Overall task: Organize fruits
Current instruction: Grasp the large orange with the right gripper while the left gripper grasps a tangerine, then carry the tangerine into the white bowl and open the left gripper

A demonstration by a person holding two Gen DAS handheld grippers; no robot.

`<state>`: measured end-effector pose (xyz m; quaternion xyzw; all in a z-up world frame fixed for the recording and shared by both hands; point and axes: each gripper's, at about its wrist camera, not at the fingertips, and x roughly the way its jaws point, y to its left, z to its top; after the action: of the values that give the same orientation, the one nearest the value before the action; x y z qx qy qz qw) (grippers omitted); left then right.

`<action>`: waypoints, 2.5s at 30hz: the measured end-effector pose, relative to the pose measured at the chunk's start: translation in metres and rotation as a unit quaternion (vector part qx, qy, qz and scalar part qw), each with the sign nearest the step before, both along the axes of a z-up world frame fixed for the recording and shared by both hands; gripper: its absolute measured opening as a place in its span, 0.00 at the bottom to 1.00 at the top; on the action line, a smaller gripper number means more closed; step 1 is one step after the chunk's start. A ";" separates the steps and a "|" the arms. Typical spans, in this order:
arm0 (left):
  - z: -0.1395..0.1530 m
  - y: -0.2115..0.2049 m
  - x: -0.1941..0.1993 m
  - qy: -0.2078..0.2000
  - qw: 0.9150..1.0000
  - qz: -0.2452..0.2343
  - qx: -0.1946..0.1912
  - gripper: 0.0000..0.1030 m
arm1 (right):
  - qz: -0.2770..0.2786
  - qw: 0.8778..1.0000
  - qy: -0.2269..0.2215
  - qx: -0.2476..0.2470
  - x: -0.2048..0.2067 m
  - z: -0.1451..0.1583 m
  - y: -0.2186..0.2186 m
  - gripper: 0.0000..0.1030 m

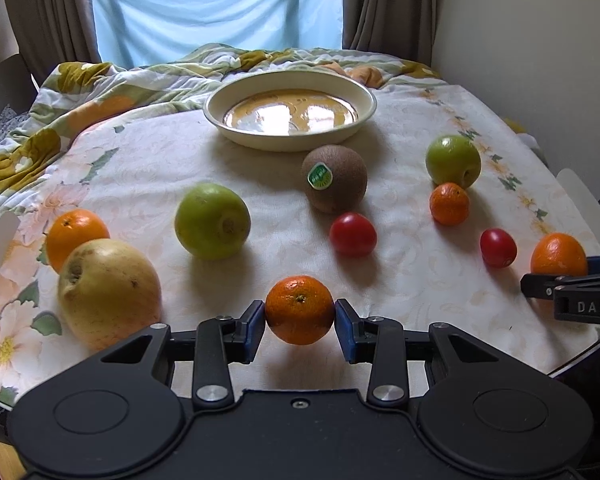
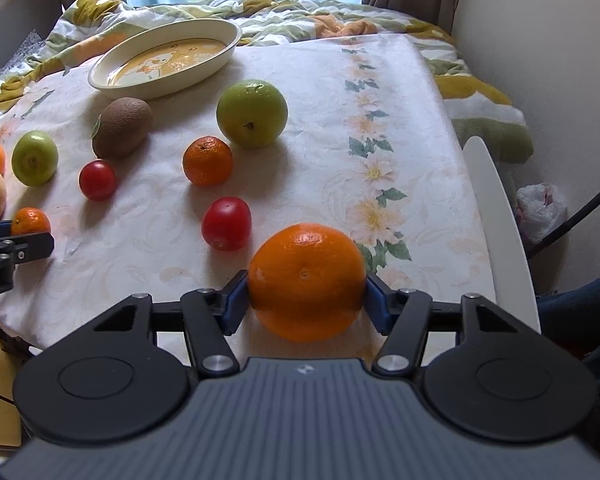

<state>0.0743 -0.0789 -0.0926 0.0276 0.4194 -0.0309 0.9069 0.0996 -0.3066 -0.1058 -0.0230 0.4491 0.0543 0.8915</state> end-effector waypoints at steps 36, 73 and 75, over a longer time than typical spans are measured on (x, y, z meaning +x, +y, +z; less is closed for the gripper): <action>0.141 0.044 0.089 -0.070 0.996 0.035 -0.033 0.40 | 0.081 0.994 -0.063 0.021 0.090 0.136 0.040 0.72; 0.014 0.023 0.317 0.043 0.994 -0.091 -0.031 0.41 | 0.046 0.998 -0.023 0.041 0.280 0.080 0.063 0.72; 0.015 0.022 0.315 0.038 0.994 -0.097 -0.027 0.43 | 0.044 0.998 -0.023 0.043 0.281 0.080 0.062 0.72</action>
<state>0.3898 -0.0564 -0.0781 0.0426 0.4480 -0.1311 0.8833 0.3803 -0.2444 -0.0262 -0.0060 0.4245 0.1125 0.8984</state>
